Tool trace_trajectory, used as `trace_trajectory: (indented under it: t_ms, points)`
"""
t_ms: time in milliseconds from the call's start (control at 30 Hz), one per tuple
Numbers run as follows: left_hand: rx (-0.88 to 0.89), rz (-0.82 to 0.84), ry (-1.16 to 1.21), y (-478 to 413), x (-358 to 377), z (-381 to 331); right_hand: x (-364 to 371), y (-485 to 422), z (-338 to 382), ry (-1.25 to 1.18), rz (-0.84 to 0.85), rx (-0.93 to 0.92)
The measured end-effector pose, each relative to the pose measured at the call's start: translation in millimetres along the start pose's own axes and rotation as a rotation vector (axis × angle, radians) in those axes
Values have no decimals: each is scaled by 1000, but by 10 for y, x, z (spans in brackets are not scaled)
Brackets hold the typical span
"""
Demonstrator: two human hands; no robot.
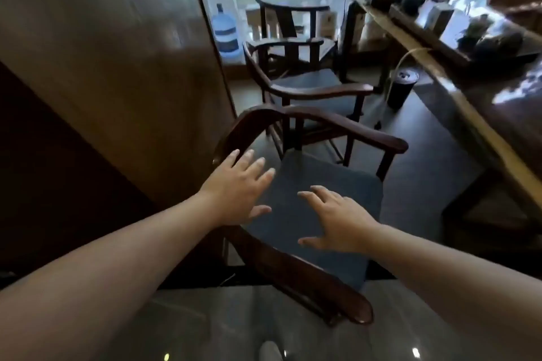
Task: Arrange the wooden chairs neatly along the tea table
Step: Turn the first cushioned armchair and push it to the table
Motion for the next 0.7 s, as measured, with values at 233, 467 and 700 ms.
trace_trajectory:
  t_ms: [233,467,700]
  points:
    - [286,199,91,-196,1064,-112,993,-351,-55,-220,140,173]
    - [387,252,145,-394,1632,-414,1651,-286,-178,-294,269,254]
    - [314,384,199,-416,2211,-736,2201,-56,-375,-263,309,370]
Point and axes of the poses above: each hand's wrist, its own y-axis away from the middle knuckle, its own x-axis out of the palm, z = x × y, the point moved 3 cm from there along -y, towards the middle knuckle, and after that the axes turned 4 degrees about -x, right-handed, at the moved point
